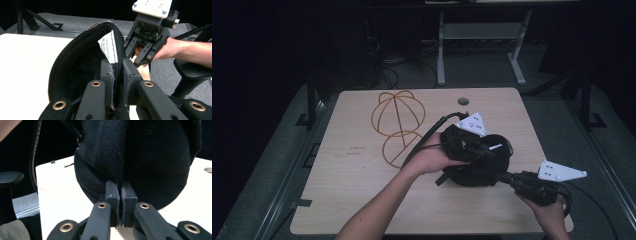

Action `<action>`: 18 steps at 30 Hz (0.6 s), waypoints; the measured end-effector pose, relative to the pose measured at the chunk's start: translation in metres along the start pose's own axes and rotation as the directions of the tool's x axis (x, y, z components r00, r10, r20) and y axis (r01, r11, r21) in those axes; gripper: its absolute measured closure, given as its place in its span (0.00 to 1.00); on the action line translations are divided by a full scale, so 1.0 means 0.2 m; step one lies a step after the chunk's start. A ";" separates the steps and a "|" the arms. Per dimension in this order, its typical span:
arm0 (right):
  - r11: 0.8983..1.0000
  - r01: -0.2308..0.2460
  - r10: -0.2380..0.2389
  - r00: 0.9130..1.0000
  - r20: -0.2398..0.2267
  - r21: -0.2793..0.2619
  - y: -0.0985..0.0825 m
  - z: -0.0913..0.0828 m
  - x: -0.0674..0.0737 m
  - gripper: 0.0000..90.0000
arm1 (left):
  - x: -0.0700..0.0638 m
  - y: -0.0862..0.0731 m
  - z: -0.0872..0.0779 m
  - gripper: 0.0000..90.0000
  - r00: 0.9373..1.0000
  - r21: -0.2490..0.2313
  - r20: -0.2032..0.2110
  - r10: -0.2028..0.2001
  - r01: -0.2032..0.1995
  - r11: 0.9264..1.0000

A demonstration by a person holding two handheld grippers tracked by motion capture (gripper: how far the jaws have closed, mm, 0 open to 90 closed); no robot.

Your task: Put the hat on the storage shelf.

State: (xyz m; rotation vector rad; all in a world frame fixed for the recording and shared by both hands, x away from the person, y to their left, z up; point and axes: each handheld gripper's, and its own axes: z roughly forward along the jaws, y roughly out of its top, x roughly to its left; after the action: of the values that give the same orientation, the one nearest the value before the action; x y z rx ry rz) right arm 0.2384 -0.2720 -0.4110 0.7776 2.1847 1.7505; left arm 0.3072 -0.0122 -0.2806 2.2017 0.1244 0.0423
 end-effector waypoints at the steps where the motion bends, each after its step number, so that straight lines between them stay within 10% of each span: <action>1: 1.000 0.001 -0.001 1.000 0.004 -0.001 0.00 0.00 0.00 0.97 | 0.00 -0.01 0.00 0.90 1.000 0.003 0.003 -0.001 0.001 1.000; 18: 1.000 -0.010 0.009 0.999 0.038 0.020 0.06 -0.04 -0.02 0.98 | 0.04 -0.08 -0.06 0.78 0.999 0.017 -0.030 -0.045 0.045 0.999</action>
State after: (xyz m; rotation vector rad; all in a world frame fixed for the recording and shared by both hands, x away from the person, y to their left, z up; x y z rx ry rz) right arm 0.2405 -0.2787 -0.3982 0.8196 2.1810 1.7069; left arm 0.3125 0.0068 -0.2865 2.2157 0.1916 0.0495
